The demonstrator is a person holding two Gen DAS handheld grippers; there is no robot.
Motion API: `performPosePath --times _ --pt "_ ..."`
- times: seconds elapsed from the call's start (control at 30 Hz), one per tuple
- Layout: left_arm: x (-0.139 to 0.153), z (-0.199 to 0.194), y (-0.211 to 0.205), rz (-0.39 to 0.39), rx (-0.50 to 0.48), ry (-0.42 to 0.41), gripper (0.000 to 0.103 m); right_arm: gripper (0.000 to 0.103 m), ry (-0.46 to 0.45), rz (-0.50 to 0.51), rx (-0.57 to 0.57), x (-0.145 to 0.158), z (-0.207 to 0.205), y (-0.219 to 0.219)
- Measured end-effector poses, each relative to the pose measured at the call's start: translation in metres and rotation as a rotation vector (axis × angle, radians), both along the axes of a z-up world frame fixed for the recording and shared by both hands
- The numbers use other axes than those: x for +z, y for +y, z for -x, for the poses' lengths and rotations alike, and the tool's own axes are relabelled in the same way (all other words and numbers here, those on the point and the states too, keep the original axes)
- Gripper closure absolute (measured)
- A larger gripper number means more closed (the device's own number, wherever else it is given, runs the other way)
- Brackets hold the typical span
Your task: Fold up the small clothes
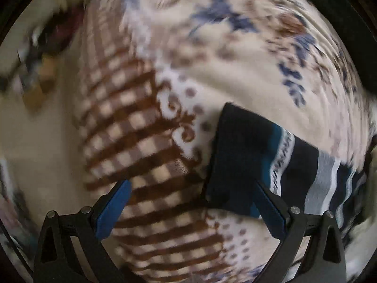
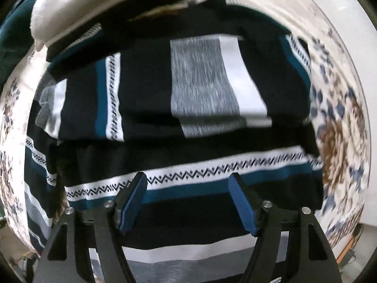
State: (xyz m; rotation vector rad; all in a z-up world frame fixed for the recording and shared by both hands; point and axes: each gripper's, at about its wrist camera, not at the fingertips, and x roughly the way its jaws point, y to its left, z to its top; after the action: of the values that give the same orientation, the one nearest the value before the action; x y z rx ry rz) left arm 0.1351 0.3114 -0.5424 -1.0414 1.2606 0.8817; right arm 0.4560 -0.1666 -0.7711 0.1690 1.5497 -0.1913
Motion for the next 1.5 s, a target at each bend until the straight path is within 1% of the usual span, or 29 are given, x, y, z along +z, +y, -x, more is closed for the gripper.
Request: performPosePath --times 0.03,0.07,0.1,0.13,0.17,0.2,0.27,0.3,0.33,0.37,0.4,0.43,0.53,0.6,0.63,0.73,0.8,0.87,0.9,1.0,1.13,1.23,1.27,1.33,1.37,1.4,1.43,1.47,1.5 --pt "-0.014 0.001 0.003 0.051 0.032 -0.021 0.001 0.03 0.005 -0.002 -0.006 -0.009 0.002 0.003" --pt "-0.025 -0.001 0.005 0.092 0.055 -0.043 0.004 0.03 0.01 -0.004 -0.009 -0.015 0.002 0.006" --pt "-0.033 -0.005 0.005 0.113 0.068 -0.06 0.005 0.03 0.013 -0.007 -0.01 -0.027 0.001 0.015" --pt "-0.036 -0.011 0.004 0.102 0.071 -0.052 0.007 0.03 0.013 -0.004 -0.008 -0.035 0.0 0.021" --pt "-0.035 -0.02 0.001 0.073 0.055 -0.054 0.011 0.03 0.011 0.001 -0.003 -0.029 0.013 0.013" --pt "-0.03 -0.031 -0.002 0.027 0.023 -0.054 0.018 0.03 0.01 0.003 0.003 -0.025 0.015 0.011" --pt "-0.022 -0.057 -0.014 -0.071 -0.086 0.004 0.06 0.03 0.003 0.006 0.012 -0.037 0.019 0.02" --pt "-0.019 -0.068 -0.02 -0.104 -0.125 0.021 0.069 0.03 0.004 0.013 0.016 -0.045 0.018 0.025" --pt "-0.017 -0.078 -0.026 -0.128 -0.151 0.045 0.084 0.03 0.006 0.015 0.018 -0.052 0.017 0.029" --pt "-0.016 -0.084 -0.03 -0.136 -0.166 0.048 0.093 0.03 0.006 0.01 0.017 -0.059 0.015 0.035" --pt "-0.012 -0.091 -0.033 -0.143 -0.173 0.044 0.094 0.03 0.009 0.005 0.015 -0.063 0.005 0.033" --pt "-0.006 -0.097 -0.037 -0.163 -0.178 0.041 0.096 0.03 0.011 0.003 0.016 -0.066 0.003 0.043" --pt "0.023 -0.113 -0.044 -0.218 -0.19 0.006 0.097 0.03 -0.001 -0.016 0.024 -0.081 -0.007 0.05" --pt "0.05 -0.126 -0.052 -0.257 -0.205 -0.035 0.097 0.03 -0.019 -0.006 0.043 -0.086 -0.018 0.045" --pt "0.066 -0.138 -0.06 -0.277 -0.229 -0.06 0.097 0.03 -0.031 0.002 0.054 -0.088 -0.022 0.049" --pt "0.104 -0.158 -0.081 -0.335 -0.342 -0.133 0.097 0.03 -0.059 0.05 0.095 -0.099 -0.035 0.053" --pt "0.129 -0.174 -0.105 -0.355 -0.438 -0.188 0.097 0.029 -0.078 0.051 0.092 -0.108 -0.041 0.052" --pt "0.143 -0.207 -0.132 -0.355 -0.543 -0.25 0.097 0.019 -0.087 0.033 0.068 -0.121 -0.047 0.044" --pt "0.148 -0.221 -0.142 -0.352 -0.595 -0.274 0.097 0.019 -0.086 0.025 0.051 -0.128 -0.049 0.038" --pt "0.157 -0.268 -0.219 -0.295 -0.752 -0.363 0.097 0.019 -0.079 0.02 -0.004 -0.149 -0.05 0.016" --pt "0.158 -0.322 -0.345 -0.202 -0.961 -0.476 0.097 0.019 -0.062 0.03 -0.075 -0.177 -0.041 -0.016" --pt "0.153 -0.348 -0.424 -0.129 -1.081 -0.519 0.097 0.019 -0.049 0.05 -0.116 -0.198 -0.035 -0.037" --pt "0.151 -0.354 -0.443 -0.101 -1.108 -0.528 0.096 0.019 -0.043 0.053 -0.129 -0.206 -0.033 -0.043" --pt "0.152 -0.359 -0.477 -0.074 -1.138 -0.548 0.093 0.019 -0.036 0.052 -0.156 -0.218 -0.035 -0.053" --pt "0.153 -0.359 -0.488 -0.048 -1.149 -0.569 0.093 0.019 -0.034 0.046 -0.168 -0.225 -0.035 -0.057" --pt "0.155 -0.359 -0.494 -0.04 -1.154 -0.58 0.093 0.019 -0.035 0.035 -0.181 -0.232 -0.035 -0.06" --pt "0.158 -0.359 -0.496 -0.058 -1.156 -0.576 0.085 0.019 -0.037 0.018 -0.194 -0.239 -0.037 -0.062" --pt "0.16 -0.359 -0.495 -0.074 -1.157 -0.573 0.064 0.019 -0.042 -0.002 -0.209 -0.243 -0.033 -0.067" --pt "0.162 -0.36 -0.49 -0.085 -1.152 -0.572 0.05 0.019 -0.05 -0.023 -0.219 -0.246 -0.031 -0.071"
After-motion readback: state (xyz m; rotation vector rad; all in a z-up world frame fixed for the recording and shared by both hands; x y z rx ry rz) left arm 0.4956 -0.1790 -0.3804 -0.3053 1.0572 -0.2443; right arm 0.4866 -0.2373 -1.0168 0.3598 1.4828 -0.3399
